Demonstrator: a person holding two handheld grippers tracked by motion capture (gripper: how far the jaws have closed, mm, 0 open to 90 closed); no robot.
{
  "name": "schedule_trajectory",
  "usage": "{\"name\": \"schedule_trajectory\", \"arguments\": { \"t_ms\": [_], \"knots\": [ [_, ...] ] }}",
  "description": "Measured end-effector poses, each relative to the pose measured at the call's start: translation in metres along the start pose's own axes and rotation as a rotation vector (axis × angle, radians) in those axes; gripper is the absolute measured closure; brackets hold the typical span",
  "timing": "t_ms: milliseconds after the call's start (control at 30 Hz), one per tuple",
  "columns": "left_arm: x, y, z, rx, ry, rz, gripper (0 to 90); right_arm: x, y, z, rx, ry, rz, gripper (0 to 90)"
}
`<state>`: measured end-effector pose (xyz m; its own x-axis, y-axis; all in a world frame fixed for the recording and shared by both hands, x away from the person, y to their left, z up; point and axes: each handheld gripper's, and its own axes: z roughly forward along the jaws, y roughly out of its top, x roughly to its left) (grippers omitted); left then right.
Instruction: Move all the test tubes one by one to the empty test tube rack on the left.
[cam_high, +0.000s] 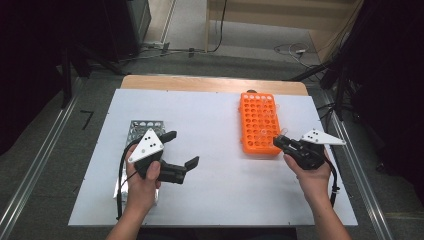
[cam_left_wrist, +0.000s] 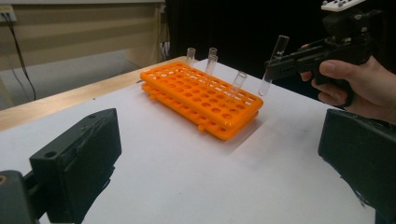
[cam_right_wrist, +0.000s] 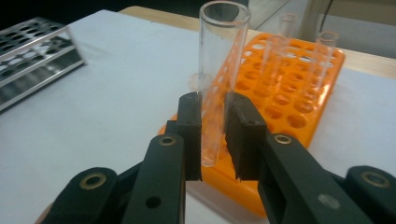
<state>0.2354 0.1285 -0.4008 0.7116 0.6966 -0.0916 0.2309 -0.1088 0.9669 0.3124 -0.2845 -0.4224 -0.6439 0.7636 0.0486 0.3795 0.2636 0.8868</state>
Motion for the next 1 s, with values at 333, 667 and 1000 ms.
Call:
{"name": "schedule_trajectory", "arguments": {
  "t_ms": [333,667,1000],
  "knots": [
    [-0.017,-0.002,0.015,0.049,-0.030,-0.015,5.5,0.050,0.001,-0.001,0.049,0.090,-0.096,74.2],
    [-0.035,-0.003,0.030,0.109,-0.051,-0.033,27.9,0.098,-0.002,0.022,0.119,0.141,-0.232,74.1],
    [-0.050,-0.006,0.039,0.149,-0.095,0.002,51.7,0.135,-0.003,0.031,0.147,0.149,-0.338,74.1]
  ]
}}
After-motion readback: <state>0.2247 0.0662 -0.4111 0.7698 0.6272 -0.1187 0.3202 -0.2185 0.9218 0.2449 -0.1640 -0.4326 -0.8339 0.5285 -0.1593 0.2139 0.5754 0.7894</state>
